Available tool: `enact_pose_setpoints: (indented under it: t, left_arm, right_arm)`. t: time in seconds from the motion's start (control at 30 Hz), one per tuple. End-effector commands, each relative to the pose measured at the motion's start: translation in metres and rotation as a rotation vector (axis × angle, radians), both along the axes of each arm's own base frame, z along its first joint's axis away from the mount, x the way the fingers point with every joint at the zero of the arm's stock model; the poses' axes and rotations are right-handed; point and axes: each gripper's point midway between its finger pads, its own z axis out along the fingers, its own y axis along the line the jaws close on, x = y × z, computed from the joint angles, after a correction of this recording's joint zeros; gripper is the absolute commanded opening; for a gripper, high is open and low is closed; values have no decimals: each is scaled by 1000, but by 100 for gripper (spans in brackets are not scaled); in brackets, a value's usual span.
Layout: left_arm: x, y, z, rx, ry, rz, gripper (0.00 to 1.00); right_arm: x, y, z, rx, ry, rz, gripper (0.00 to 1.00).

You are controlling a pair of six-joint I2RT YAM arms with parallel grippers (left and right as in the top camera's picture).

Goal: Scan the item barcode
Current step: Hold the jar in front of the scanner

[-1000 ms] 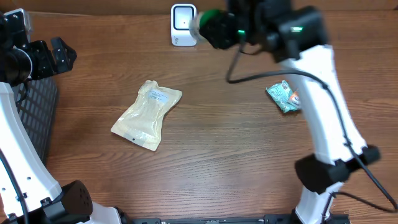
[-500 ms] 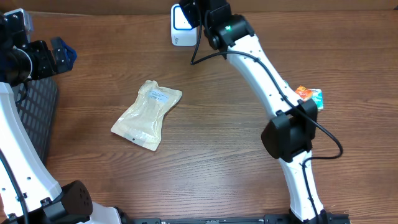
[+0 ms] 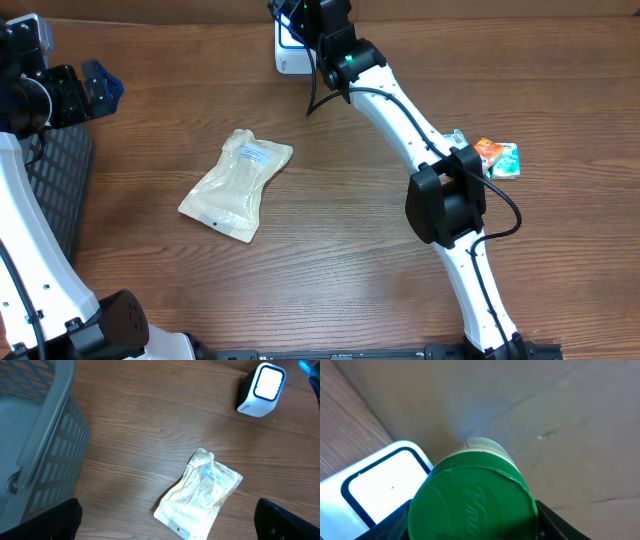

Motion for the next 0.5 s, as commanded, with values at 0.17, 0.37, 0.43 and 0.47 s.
enact_pose_setpoints:
  t: [0.17, 0.37, 0.43, 0.47]
  left_arm:
    - [2, -2, 0, 9, 1, -15, 100]
    - [2, -2, 0, 9, 0, -15, 100]
    - [2, -2, 0, 9, 0, -15, 100]
    - [2, -2, 0, 9, 0, -15, 100]
  right_arm:
    - [6, -3, 2, -110, -54, 12, 34]
    - [3, -8, -11, -189, -10, 32, 37]
    - [3, -10, -11, -187, -10, 32, 37]
    - [4, -10, -11, -186, -11, 32, 38]
